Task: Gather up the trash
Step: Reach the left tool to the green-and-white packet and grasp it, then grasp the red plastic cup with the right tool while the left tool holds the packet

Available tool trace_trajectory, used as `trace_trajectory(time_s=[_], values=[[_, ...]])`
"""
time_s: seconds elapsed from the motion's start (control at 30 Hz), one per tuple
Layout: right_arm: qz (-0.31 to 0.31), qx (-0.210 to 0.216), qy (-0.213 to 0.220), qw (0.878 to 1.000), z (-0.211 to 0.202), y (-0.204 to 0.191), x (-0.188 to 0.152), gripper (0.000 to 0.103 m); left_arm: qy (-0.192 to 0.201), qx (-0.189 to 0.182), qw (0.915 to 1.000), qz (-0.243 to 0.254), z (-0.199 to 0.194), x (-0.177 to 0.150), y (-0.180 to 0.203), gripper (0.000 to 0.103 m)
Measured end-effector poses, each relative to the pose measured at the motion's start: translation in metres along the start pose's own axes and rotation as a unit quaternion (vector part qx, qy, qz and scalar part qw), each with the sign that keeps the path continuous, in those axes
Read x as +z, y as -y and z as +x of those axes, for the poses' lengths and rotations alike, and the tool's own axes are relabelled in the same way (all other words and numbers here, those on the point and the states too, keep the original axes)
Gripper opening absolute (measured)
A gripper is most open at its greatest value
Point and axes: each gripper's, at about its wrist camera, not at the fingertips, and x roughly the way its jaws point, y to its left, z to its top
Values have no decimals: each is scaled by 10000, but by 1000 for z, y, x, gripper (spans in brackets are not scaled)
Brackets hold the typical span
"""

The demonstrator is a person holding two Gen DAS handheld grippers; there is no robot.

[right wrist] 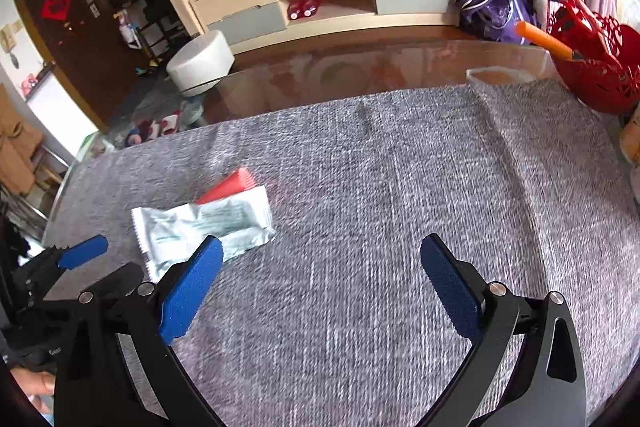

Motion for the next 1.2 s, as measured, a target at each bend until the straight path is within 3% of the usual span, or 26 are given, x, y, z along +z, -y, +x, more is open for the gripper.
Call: trace_trajectory(time_s=[0.23,0.4,0.77,0.93,1.1,1.2], values=[[101,-50,-39,9999,15,5,6,99,-96,-306,9993,171,25,10,5,59],[118,-95,-35,9999,19,5,11,99,-180,-423,9986,264,31,10,8,20],[44,-77,-2,10000,21,-11,17,99,35,-273,9984,485,-6,1,3,9],[-5,22,12,10000,26,-31,22,99,149,-157,9989,420,-38,-8,-21,9],[-154,237,-106,9995,41,-64,20,99,263,194,9992,234,-61,-17,-53,9],[-156,407,-268,9987,52,-79,15,89,311,291,9991,61,-65,-17,-71,9]])
